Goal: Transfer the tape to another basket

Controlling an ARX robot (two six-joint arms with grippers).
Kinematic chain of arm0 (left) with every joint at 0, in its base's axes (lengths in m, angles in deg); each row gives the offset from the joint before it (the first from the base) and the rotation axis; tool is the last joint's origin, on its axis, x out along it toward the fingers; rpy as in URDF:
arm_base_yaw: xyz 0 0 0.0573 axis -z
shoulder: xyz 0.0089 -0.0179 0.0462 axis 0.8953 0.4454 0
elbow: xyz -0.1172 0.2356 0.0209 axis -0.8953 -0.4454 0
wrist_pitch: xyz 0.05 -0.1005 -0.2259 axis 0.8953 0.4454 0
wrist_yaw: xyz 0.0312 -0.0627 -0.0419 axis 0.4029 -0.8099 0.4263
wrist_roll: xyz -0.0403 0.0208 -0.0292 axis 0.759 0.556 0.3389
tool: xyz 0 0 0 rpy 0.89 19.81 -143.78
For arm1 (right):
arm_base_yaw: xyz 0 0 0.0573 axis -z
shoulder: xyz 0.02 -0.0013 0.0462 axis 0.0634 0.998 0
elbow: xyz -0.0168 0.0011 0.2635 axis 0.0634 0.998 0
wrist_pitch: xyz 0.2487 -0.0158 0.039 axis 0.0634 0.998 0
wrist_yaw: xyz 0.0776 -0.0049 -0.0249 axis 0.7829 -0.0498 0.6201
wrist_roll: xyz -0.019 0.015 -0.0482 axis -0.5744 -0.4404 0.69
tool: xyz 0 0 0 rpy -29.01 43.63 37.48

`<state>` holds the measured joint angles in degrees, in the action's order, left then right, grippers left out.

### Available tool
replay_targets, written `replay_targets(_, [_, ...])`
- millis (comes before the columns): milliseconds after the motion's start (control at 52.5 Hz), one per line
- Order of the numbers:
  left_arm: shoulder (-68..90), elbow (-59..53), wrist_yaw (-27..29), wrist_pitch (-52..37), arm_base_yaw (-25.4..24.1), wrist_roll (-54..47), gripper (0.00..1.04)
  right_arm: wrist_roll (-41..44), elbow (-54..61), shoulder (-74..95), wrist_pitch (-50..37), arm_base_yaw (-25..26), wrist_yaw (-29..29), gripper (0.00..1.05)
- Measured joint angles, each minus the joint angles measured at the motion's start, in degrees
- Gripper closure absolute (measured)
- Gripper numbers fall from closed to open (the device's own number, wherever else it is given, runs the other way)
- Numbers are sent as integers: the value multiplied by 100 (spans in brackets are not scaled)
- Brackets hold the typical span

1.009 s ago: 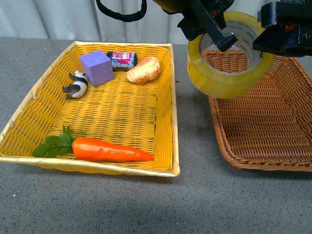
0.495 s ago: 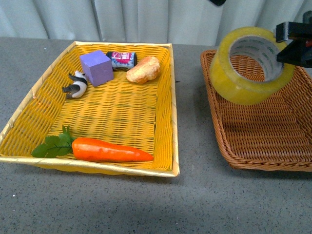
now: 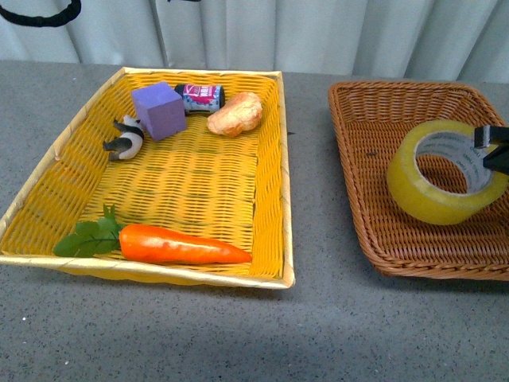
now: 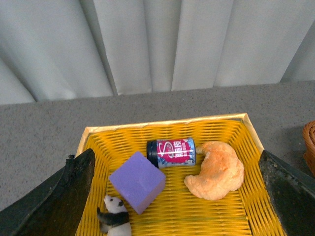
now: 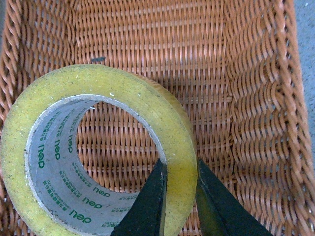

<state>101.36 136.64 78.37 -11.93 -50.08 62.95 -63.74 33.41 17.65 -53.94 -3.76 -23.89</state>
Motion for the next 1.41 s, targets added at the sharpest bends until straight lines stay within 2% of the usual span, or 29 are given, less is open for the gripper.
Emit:
replay_targets(685, [-417,-654,363,-328,-170,586,6,-31,-297,802,-162,-17,-166,93])
replay_targets(761, [-455,-673,380,-330,-186,678,6,-24,-297,802,-166,-2,-140,77])
replay_targets(1009, [-721,-778,555,-315,-197,861,6,-72,-214,560,-490,50,-118,42])
replay_targets(1218, [-1095,-1213,1027,-568,-382,866,6,39,149,-216,-1023,52,-518,9])
replay_targets(1275, [-1211,-1331,1198,-529,-461,874,6,96,262,-376,-1161,63,-592,8])
replay_targets(1313, [-1276,-1504,887,-800,-562,787,10,136,334,-444,-1250,74,-645,9])
replay_targets(1370, [-1427,-2015,31,-1786,-723,511,21,199,396,-520,-1294,79,-649,9])
replay_targets(1408, [-1611,-2455,-310,-2380,-804,391,30,243,702,-382,-2376,68,-542,15])
